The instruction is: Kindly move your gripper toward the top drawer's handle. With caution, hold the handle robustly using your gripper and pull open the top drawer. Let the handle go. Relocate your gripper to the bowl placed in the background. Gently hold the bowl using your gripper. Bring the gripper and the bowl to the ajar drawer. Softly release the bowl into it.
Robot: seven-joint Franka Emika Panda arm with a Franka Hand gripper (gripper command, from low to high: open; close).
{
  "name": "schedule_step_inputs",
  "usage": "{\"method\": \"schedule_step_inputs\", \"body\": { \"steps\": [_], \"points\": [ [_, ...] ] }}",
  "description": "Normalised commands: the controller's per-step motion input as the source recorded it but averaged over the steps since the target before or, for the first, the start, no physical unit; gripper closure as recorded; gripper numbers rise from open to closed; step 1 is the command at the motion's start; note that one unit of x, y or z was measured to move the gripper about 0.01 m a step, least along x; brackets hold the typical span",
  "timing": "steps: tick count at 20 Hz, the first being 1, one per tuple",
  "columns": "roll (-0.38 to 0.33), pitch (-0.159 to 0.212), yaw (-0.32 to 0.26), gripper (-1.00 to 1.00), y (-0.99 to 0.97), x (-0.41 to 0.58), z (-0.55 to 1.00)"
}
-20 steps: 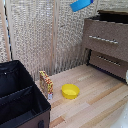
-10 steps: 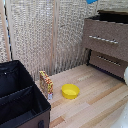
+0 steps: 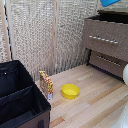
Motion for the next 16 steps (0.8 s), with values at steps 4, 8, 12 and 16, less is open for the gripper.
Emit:
{"method": "schedule_step_inputs", "body": {
  "steps": [4, 8, 12, 16],
  "points": [
    [0.000, -0.010, 0.000, -1.00, -0.49, 0.004, -0.20],
    [0.000, -0.001, 0.022, -1.00, -0.19, 0.054, -0.16],
    [-0.030, -0.022, 0.001, -1.00, -0.13, 0.008, 0.05],
    [-0.001, 0.017, 0.000, -1.00, 0.01, 0.084, 0.10]
  ]
}}
